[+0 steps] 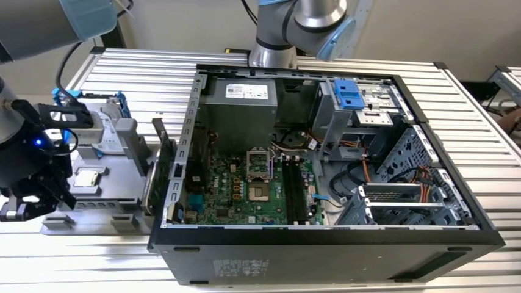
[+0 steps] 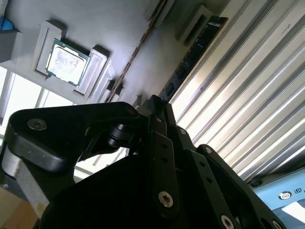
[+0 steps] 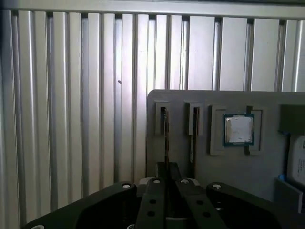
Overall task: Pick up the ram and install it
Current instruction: 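Pick up the ram and move it above insertion slot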
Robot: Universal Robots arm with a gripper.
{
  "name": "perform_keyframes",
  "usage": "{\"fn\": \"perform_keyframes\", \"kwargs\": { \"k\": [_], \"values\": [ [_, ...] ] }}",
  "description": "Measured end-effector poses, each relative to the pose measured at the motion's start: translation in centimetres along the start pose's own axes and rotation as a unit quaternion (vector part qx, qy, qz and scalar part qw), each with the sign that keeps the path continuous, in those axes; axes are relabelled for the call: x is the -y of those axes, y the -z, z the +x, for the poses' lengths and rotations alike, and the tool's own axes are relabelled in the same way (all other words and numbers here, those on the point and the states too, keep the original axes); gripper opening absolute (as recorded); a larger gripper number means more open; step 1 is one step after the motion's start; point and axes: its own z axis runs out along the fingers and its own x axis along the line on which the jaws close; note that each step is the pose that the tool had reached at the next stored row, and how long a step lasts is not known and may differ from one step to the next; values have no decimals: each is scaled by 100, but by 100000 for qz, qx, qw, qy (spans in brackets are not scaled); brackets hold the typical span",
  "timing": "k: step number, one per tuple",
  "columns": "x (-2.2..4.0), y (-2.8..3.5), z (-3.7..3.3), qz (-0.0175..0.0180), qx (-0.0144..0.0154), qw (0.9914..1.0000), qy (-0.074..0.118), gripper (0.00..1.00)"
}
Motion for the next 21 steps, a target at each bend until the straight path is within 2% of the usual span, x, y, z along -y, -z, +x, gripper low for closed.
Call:
{"fn": "perform_keyframes", "kwargs": {
  "k": [21],
  "values": [
    [-5,252,-6,176,-3,100000,3,0]
  ]
}}
